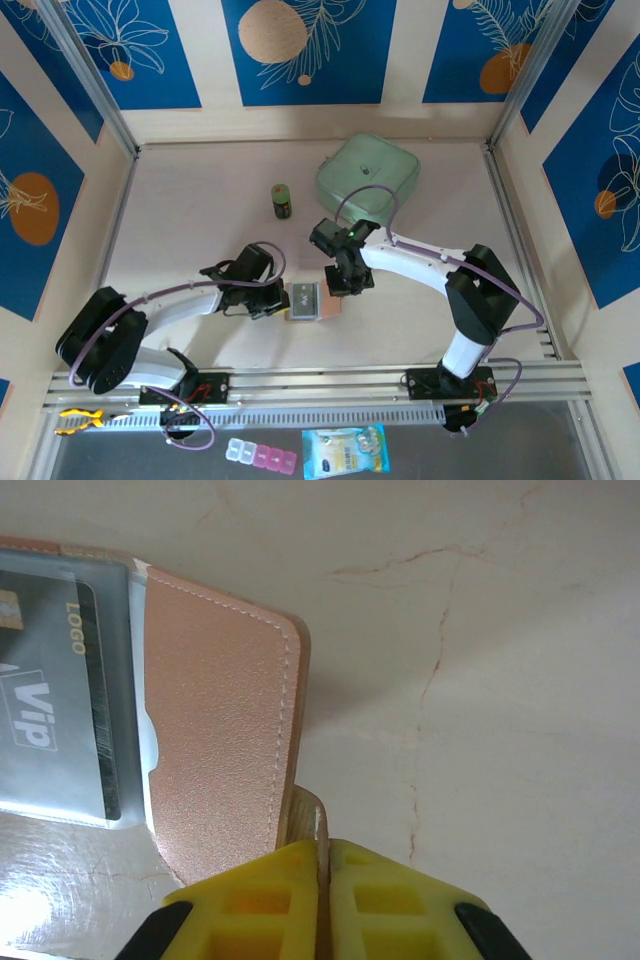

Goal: Take the credit cards out of the card holder

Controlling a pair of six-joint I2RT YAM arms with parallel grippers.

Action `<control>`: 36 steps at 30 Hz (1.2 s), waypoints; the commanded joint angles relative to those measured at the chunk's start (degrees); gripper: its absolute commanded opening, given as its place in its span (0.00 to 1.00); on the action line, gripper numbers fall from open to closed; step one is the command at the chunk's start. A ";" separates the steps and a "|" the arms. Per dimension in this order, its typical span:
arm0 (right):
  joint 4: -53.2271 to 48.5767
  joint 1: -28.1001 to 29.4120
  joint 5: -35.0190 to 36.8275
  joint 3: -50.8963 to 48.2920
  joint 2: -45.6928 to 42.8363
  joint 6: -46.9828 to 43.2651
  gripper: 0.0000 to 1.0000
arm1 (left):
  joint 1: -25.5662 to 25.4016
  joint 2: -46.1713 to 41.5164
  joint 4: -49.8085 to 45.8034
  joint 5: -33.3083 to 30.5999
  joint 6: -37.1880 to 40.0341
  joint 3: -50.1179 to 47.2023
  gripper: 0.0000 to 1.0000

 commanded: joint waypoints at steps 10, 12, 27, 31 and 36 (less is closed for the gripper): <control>1.17 0.23 0.91 -1.86 1.20 0.33 0.14 | -0.81 2.80 -0.67 -1.75 -0.15 1.77 0.00; 1.24 0.66 1.35 -1.75 2.11 0.56 0.16 | -0.77 2.63 -1.99 -2.66 -0.04 1.87 0.00; 3.66 1.77 3.23 -3.54 8.19 2.52 0.35 | -0.87 4.33 -3.59 -4.04 0.62 0.72 0.00; 1.78 2.69 5.94 -2.92 10.30 3.46 0.40 | -0.88 3.79 -4.03 -4.50 0.48 0.03 0.00; -0.54 3.41 7.97 -1.93 11.43 4.72 0.43 | -0.84 2.14 -4.87 -5.03 0.15 -0.34 0.00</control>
